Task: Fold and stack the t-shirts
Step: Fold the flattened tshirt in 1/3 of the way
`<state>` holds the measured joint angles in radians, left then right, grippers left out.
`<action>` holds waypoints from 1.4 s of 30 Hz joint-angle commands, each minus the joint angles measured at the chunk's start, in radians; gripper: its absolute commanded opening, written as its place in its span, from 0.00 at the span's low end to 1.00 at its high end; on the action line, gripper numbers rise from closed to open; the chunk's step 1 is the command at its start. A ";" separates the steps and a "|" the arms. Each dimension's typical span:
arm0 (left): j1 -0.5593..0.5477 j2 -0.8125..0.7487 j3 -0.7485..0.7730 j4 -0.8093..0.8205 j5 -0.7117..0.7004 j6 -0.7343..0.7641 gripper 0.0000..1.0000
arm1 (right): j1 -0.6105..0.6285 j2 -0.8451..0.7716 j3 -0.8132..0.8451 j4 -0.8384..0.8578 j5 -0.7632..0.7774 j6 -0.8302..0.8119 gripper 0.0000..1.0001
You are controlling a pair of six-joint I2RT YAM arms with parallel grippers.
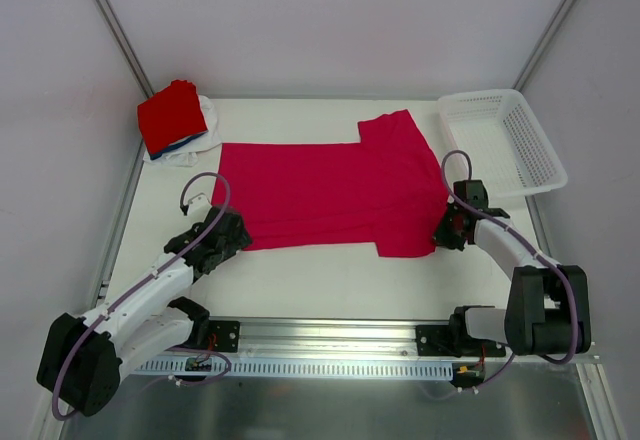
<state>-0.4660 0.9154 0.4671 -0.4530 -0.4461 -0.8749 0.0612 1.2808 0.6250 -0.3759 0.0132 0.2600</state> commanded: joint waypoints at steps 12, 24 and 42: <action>-0.010 -0.026 -0.015 -0.004 -0.014 0.001 0.95 | 0.034 0.095 0.376 -0.133 -0.084 0.002 0.01; -0.011 -0.026 -0.016 -0.006 -0.013 0.001 0.95 | 0.068 0.392 0.594 -0.098 -0.128 0.001 0.01; -0.010 -0.009 -0.012 -0.004 0.003 0.010 0.95 | 0.094 0.779 1.093 -0.138 -0.148 -0.056 0.01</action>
<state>-0.4660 0.9012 0.4587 -0.4530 -0.4454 -0.8745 0.1539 2.0354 1.6516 -0.4858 -0.1364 0.2230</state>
